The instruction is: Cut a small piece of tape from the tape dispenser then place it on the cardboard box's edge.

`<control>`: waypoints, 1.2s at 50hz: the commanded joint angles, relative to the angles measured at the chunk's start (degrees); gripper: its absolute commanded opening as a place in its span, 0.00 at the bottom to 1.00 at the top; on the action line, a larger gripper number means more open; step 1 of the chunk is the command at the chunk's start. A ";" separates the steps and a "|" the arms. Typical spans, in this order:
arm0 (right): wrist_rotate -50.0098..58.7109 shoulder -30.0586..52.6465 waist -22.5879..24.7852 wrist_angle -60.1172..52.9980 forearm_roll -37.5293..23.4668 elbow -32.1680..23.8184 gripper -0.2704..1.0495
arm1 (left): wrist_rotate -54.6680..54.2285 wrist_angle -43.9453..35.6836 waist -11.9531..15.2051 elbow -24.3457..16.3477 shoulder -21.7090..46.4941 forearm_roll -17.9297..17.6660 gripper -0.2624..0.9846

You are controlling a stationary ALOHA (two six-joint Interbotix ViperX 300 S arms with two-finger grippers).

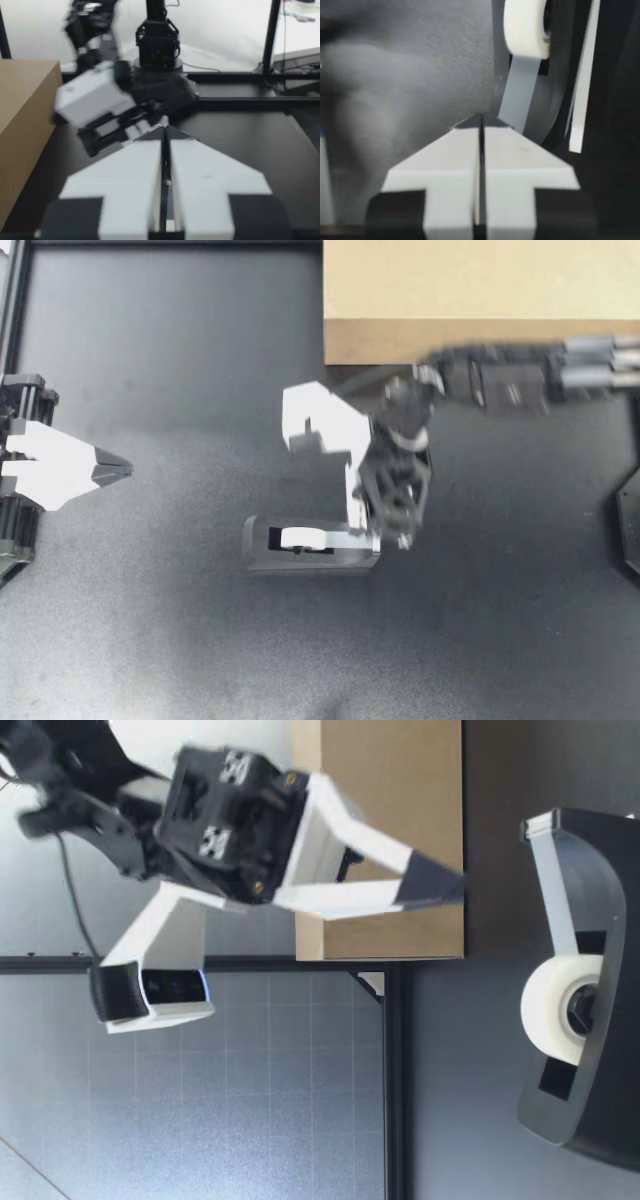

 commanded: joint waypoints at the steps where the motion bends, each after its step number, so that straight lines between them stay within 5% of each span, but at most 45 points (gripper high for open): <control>1: -1.49 0.70 -2.81 3.52 3.16 -2.90 0.14 | -0.09 -0.53 -0.09 -0.62 0.62 -0.09 0.13; 19: -1.41 8.61 -4.66 11.07 3.25 -8.79 0.52 | 0.00 -0.53 -0.09 0.00 1.41 -0.09 0.13; 60: -0.53 12.57 -2.72 12.57 4.66 -8.53 0.47 | 0.00 -0.53 -0.09 0.70 1.41 -0.09 0.13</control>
